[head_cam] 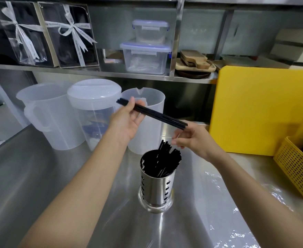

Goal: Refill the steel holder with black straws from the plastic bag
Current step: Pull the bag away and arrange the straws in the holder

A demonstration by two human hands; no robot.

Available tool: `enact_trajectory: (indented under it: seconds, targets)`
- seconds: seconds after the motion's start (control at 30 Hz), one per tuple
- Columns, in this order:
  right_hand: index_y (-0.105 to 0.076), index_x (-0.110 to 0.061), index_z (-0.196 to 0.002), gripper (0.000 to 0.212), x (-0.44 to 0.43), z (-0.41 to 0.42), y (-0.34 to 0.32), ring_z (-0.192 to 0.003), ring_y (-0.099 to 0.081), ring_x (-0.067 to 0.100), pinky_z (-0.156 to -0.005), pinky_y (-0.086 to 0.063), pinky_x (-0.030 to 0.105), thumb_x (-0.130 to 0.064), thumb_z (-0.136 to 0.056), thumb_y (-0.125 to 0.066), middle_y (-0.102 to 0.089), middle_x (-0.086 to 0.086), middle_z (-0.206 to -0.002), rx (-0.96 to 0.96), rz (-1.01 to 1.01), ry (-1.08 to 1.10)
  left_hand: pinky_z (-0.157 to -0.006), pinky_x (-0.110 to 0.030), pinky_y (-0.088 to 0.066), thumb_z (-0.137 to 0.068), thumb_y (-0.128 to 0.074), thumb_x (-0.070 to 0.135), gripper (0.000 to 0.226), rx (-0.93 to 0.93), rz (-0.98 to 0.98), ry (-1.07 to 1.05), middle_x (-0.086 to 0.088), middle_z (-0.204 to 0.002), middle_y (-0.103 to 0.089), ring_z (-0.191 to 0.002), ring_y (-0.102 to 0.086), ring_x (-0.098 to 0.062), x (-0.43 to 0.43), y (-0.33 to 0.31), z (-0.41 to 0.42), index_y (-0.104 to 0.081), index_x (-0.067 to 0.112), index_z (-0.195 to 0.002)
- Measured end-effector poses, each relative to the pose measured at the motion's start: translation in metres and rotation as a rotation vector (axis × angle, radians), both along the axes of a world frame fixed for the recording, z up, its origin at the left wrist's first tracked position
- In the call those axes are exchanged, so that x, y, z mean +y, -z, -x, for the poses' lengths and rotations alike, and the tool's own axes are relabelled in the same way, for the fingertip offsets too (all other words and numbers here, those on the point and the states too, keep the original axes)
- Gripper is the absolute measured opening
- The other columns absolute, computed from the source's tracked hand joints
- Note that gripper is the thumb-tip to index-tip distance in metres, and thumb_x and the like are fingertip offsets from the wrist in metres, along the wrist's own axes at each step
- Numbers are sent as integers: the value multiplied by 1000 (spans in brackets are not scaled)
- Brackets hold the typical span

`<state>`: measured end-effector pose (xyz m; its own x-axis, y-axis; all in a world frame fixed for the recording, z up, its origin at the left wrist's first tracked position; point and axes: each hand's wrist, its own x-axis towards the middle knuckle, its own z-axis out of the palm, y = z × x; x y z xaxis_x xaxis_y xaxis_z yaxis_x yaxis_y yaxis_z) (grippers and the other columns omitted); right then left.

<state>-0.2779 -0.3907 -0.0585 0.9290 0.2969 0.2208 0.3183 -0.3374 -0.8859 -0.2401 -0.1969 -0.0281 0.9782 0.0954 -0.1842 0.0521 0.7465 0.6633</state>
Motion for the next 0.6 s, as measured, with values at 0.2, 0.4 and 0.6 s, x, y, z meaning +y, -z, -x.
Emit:
enact_trajectory:
  seconds: [0.2,0.4,0.6]
  targets:
    - [-64,-16,-101,17,18,17,-11,-56,-51,4,-53,-43,16,-15,-84,-64,-59,-9,-63,-227,-195,113,-75,-29,-55,-90,-54,7,8,185,37,85,-9,-62,-69,-64,-66,-16,-27,26,15,-55,3,-83]
    - [-55,-23,-61,34,14,17,-26,-46,-44,1,-49,-33,11,-20,-94,-49,-51,-16,-44,-405,-331,404,-82,-32,-47,-91,-53,12,9,262,-167,81,-9,-84,-60,-85,-62,-21,-30,39,24,-54,10,-82]
    - [-54,-13,-57,38,7,19,-36,-44,-43,1,-48,-32,10,-18,-94,-48,-48,-16,-41,-376,-132,326,-75,-27,-51,-90,-43,3,16,213,-334,-93,-5,-82,-63,-78,-63,-15,-10,52,21,-54,11,-81]
